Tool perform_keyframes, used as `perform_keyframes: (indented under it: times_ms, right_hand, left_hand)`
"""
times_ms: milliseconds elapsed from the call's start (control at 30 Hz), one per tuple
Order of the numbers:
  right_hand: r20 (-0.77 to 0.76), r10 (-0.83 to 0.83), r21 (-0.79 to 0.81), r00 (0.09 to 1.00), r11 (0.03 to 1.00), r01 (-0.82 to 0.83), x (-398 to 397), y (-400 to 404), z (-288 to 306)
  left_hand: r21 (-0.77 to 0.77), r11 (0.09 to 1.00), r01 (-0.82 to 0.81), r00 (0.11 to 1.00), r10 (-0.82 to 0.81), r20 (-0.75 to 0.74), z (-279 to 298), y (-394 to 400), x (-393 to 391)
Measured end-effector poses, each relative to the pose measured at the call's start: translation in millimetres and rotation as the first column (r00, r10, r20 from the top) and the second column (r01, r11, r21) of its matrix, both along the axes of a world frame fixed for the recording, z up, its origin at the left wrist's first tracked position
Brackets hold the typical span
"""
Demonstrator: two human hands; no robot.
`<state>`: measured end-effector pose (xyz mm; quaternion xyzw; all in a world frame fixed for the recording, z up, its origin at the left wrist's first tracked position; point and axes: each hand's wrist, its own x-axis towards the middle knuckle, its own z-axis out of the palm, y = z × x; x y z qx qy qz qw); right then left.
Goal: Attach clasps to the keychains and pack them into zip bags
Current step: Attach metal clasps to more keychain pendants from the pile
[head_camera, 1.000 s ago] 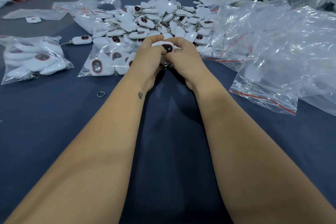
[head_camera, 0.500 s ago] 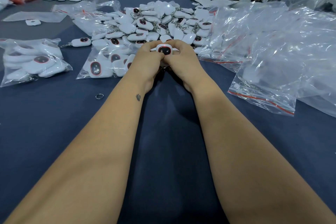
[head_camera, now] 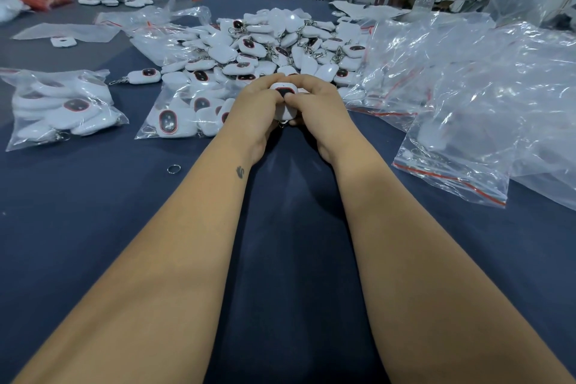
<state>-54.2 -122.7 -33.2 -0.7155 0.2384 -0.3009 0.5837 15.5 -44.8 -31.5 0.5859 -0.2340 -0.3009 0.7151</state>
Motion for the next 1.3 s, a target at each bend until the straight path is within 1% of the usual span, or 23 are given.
perform_keyframes:
  times_ms: [267,633,800,967,1167,1300]
  right_hand:
    - [0.027,0.017,0.008,0.999,1.0,-0.017,-0.5,-1.1,-0.4]
    - [0.003,0.037,0.029,0.999,0.999,-0.037,0.8,-2.7,-1.9]
    - [-0.008,0.026,0.013,1.0,1.0,-0.026,1.1,-1.4,-2.6]
    - [0.008,0.023,0.014,1.0,1.0,-0.023,0.0,0.2,-0.6]
    - [-0.01,0.012,-0.008,1.0,1.0,-0.012,-1.6,1.3,0.4]
    - [-0.014,0.007,-0.017,1.0,1.0,-0.007,-1.0,2.3,0.6]
  left_hand:
    - [0.02,1.0,0.014,0.999,-0.015,0.034,1.4,1.6,-0.5]
    - [-0.003,1.0,0.028,0.999,-0.028,0.037,-0.2,0.6,-0.5]
    - [0.012,1.0,0.002,0.999,-0.003,0.035,-2.2,-1.7,3.0]
    - [-0.012,0.999,-0.035,0.999,0.036,0.035,-3.9,-3.2,2.9]
    - [-0.026,1.0,-0.008,0.999,0.009,0.036,-4.3,-3.1,3.7]
    - [-0.024,0.999,-0.035,0.999,0.035,0.033,-4.7,-4.3,3.8]
